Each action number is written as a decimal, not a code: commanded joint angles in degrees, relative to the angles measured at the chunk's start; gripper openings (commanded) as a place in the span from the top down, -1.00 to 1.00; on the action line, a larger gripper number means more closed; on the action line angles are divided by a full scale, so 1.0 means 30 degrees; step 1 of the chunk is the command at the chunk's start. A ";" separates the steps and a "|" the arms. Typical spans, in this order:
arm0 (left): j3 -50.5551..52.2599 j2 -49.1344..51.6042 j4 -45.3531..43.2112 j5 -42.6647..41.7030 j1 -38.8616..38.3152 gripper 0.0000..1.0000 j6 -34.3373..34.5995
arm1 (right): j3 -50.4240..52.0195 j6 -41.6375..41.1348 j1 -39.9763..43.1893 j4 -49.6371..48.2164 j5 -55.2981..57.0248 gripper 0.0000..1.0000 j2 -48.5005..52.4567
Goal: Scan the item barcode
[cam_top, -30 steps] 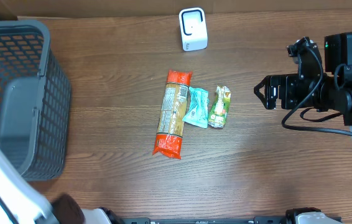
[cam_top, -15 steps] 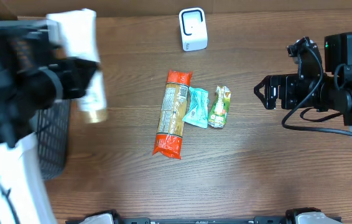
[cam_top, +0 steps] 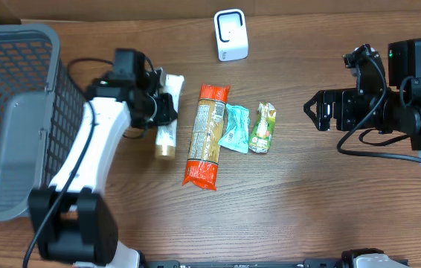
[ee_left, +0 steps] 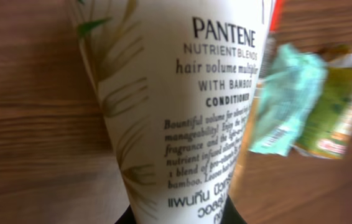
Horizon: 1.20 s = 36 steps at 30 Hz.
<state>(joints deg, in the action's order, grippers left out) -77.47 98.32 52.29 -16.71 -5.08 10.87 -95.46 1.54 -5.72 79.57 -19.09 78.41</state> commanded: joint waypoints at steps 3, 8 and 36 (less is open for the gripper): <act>0.1071 0.2011 -0.1843 0.0051 -0.0401 0.92 0.1989 | -0.0437 0.0138 -0.0095 -0.0066 0.0066 -1.00 0.0036; 0.1086 0.2980 -0.2244 -0.0299 -0.0554 0.56 0.1967 | -0.0437 0.0138 -0.0095 -0.0066 0.0066 -1.00 0.0036; -0.8699 -0.6747 0.6557 -0.0204 -0.0605 -0.99 -0.0809 | -0.0437 0.0138 -0.0095 -0.0066 0.0058 -1.00 0.0036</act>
<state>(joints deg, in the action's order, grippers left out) -103.24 79.81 69.95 -16.93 -6.42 12.47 -95.46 1.52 -5.72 79.55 -19.07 78.39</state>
